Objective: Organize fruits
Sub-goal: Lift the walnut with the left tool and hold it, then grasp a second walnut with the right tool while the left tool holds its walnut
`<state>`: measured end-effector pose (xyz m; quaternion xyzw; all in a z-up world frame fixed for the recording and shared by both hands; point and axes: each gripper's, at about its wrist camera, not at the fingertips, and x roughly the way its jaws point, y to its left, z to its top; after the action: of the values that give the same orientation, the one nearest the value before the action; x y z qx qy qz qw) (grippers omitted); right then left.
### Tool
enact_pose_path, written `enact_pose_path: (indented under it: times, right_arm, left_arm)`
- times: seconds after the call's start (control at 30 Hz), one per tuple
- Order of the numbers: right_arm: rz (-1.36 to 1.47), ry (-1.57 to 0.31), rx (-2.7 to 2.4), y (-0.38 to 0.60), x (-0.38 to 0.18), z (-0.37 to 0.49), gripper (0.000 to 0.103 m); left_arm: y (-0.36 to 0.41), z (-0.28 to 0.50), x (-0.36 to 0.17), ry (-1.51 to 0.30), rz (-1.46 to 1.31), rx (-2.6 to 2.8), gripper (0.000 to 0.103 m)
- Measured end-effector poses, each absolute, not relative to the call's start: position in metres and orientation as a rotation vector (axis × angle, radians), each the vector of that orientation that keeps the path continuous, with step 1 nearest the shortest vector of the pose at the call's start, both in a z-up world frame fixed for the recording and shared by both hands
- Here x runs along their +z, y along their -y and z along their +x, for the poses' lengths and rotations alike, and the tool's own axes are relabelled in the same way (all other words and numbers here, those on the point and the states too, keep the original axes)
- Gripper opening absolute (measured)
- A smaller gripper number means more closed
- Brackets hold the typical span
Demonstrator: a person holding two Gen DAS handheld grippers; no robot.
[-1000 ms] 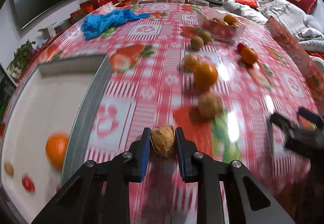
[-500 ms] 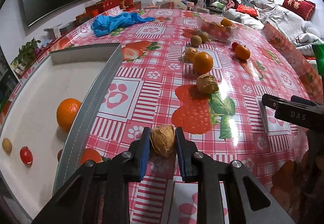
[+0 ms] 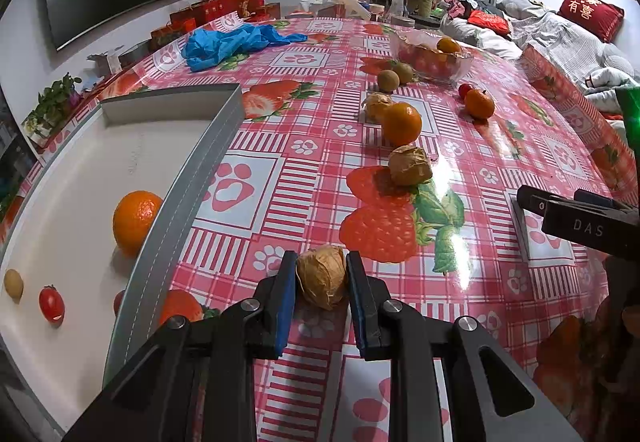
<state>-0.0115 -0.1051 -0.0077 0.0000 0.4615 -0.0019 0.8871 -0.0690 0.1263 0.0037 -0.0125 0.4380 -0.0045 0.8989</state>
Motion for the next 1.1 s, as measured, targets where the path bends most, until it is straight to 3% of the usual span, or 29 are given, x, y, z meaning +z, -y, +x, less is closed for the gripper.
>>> enact_pose_path:
  times: [0.6, 0.73, 1.1]
  right_arm:
    - [-0.003, -0.964, -0.003, 0.105, -0.007, -0.011, 0.103]
    - [0.011, -1.047, -0.005, 0.100, -0.004, -0.008, 0.103]
    - [-0.045, -1.016, 0.231, 0.005, 0.020, 0.006, 0.103]
  left_arm:
    - [-0.128, -0.072, 0.004, -0.907, -0.039, -0.018, 0.026]
    - [-0.128, -0.078, 0.004, -0.912, -0.036, -0.029, 0.026]
    - [-0.143, -0.094, 0.004, -0.907, -0.086, -0.045, 0.026]
